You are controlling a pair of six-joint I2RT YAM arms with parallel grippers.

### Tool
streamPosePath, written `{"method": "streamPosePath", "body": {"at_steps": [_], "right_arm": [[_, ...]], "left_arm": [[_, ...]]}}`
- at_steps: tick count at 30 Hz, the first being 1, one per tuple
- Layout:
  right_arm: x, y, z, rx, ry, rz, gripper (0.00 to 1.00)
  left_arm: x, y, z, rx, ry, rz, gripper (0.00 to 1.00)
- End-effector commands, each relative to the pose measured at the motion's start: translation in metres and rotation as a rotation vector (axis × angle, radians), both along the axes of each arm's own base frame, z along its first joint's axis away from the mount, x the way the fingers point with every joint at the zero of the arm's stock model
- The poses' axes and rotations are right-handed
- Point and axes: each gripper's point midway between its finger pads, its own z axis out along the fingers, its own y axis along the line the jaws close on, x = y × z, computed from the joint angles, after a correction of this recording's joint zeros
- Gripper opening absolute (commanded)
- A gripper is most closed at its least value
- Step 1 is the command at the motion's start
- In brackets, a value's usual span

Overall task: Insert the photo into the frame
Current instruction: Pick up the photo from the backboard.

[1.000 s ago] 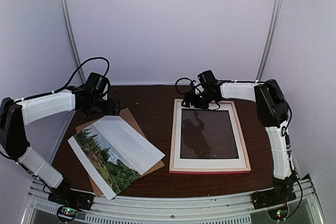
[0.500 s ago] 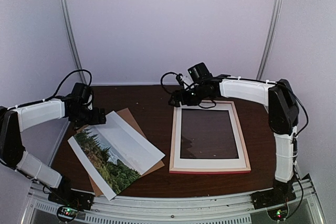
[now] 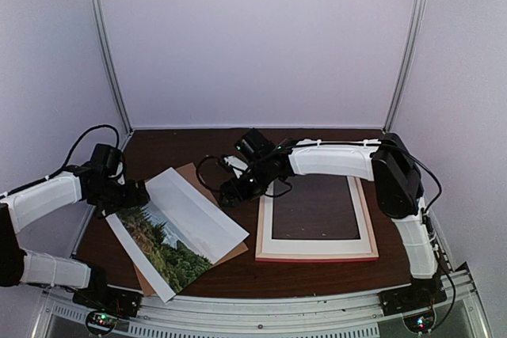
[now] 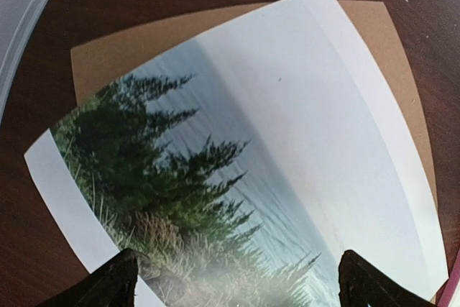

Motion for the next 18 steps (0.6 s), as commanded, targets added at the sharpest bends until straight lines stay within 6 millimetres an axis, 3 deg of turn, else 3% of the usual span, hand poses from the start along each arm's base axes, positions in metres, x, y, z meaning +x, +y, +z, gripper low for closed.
{"method": "streamPosePath", "body": {"at_steps": [1,10,18], "right_arm": [[-0.021,-0.003,-0.017,-0.083,0.043,0.054,0.8],[-0.048,-0.021,-0.043,-0.138,0.132,0.089,0.76],[-0.057,-0.027,-0.054,-0.151,0.173,0.092,0.75]], "left_arm": [[-0.028,0.001,-0.011,-0.054,0.053,0.056,0.98],[-0.064,0.004,-0.028,-0.093,0.076,0.091,0.98],[-0.086,0.004,-0.052,-0.136,0.131,0.154,0.97]]}}
